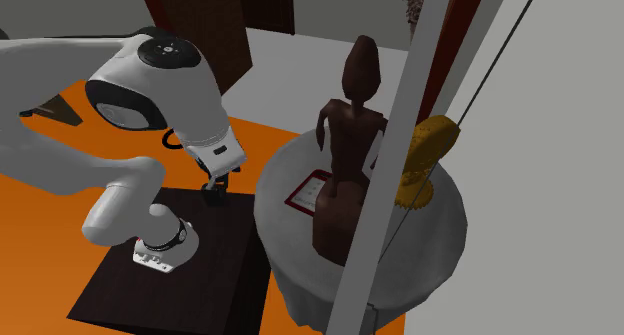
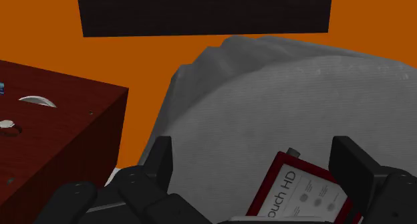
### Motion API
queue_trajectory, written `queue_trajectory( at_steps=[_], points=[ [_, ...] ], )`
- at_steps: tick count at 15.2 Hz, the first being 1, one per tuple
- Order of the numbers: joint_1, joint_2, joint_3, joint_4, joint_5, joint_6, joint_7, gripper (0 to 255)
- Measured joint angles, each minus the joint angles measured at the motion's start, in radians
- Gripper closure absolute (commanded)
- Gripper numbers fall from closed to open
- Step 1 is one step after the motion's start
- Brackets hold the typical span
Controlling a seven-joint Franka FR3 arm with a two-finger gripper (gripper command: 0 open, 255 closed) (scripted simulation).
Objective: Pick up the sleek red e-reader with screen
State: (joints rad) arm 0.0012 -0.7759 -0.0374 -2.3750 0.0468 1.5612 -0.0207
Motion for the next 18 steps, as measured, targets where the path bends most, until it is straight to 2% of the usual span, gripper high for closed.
queue_trajectory(
  at_steps=[2,4,9,12,14,16,18],
  points=[
    [0.001,0.004,-0.018,-0.013,0.017,0.021,-0.011,0],
    [0.006,0.027,-0.084,-0.052,0.077,0.098,-0.054,0],
    [0.059,0.143,-0.285,-0.125,0.305,0.291,-0.232,0],
    [0.131,0.248,-0.412,-0.142,0.495,0.375,-0.382,0],
    [0.192,0.332,-0.501,-0.144,0.645,0.398,-0.504,0],
    [0.261,0.443,-0.59,-0.123,0.818,0.379,-0.641,0],
    [0.316,0.58,-0.675,-0.08,0.998,0.298,-0.78,0]
  ],
)
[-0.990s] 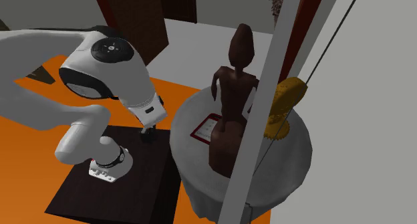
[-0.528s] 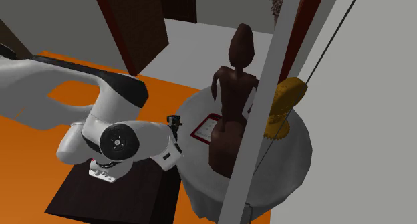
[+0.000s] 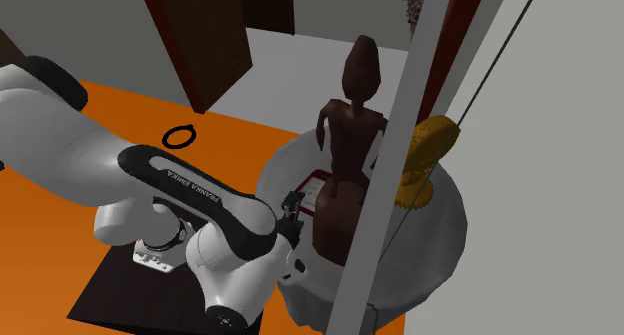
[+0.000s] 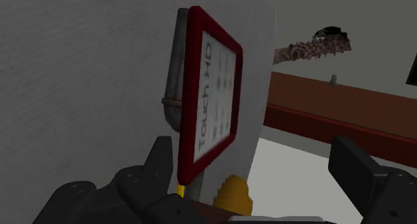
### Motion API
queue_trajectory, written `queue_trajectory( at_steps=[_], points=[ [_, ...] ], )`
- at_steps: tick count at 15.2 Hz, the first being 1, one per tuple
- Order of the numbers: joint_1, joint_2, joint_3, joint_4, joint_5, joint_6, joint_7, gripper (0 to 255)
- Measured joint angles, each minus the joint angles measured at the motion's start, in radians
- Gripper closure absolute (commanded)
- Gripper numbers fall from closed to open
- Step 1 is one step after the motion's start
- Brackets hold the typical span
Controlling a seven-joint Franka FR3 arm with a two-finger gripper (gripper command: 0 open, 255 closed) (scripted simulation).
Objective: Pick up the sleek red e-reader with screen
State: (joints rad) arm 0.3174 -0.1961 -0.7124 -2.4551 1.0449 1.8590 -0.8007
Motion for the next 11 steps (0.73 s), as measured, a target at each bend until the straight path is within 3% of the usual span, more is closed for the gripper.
queue_trajectory(
  at_steps=[2,4,6,11],
  points=[
    [0.033,0.142,-0.045,0.036,0.183,-0.117,-0.113,0],
    [0.031,0.275,-0.057,0.079,0.336,-0.249,-0.193,0],
    [0.024,0.337,-0.051,0.094,0.393,-0.3,-0.23,0],
    [0.002,0.414,-0.052,0.106,0.436,-0.385,-0.291,0]
  ],
)
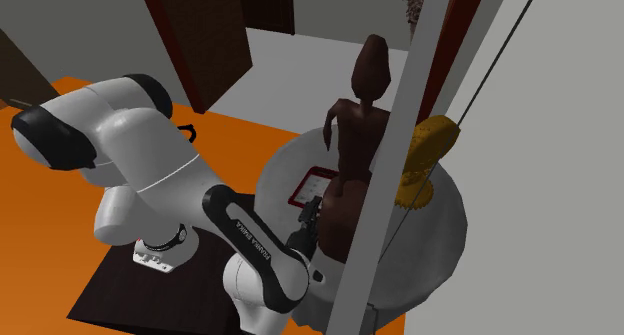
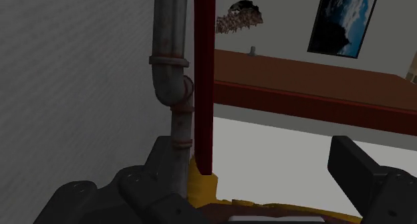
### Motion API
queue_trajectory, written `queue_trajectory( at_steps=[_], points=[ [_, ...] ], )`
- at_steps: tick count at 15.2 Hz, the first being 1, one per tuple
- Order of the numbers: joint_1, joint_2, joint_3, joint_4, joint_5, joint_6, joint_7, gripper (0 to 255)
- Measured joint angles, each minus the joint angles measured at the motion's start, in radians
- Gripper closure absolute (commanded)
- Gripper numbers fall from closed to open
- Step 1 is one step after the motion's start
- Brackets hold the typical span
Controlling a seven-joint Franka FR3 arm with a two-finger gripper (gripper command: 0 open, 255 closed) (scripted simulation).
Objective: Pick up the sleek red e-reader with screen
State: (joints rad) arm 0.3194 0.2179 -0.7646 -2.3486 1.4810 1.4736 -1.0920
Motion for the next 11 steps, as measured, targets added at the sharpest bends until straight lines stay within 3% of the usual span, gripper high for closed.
queue_trajectory(
  at_steps=[1,2,5,11],
  points=[
    [-0.006,0.018,-0.005,0.004,0.009,-0.032,-0.015,0],
    [0.001,0.016,-0.009,0.001,0.012,-0.032,-0.014,255],
    [0.013,0.015,-0.009,-0.012,0.008,0.03,-0.015,255],
    [0.018,0.004,-0.008,-0.019,0.0,0.047,-0.013,255]
  ],
)
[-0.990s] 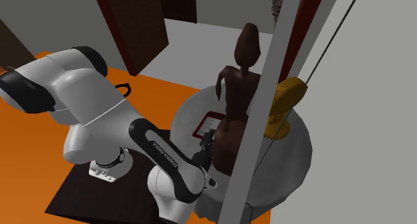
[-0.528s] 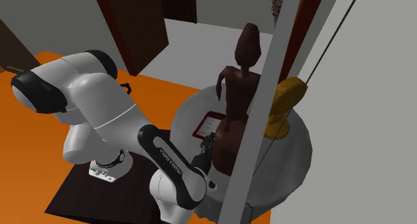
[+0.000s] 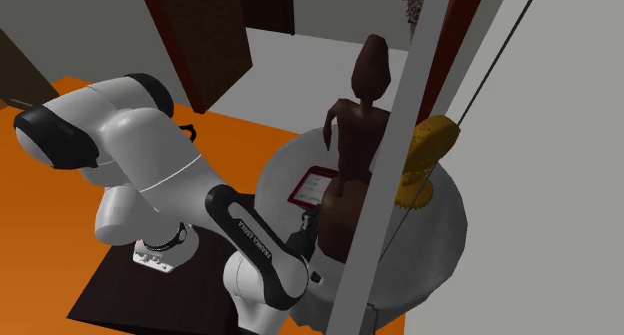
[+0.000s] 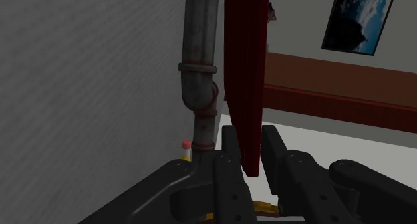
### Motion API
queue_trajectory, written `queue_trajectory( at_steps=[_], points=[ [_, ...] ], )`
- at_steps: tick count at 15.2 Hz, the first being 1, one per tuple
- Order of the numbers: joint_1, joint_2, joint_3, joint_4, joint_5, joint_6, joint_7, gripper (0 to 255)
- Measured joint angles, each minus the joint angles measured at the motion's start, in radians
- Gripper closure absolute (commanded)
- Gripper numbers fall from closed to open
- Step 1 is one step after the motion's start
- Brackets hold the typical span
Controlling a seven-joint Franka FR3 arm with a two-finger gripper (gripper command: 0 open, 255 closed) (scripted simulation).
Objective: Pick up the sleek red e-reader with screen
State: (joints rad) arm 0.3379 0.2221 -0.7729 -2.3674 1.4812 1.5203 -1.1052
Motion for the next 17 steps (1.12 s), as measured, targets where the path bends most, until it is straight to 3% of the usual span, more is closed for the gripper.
queue_trajectory(
  at_steps=[4,17],
  points=[
    [0.004,0.0,0.0,0.013,-0.002,-0.003,0.02,255],
    [0.038,-0.19,-0.017,0.008,-0.083,0.084,0.166,255]
  ],
)
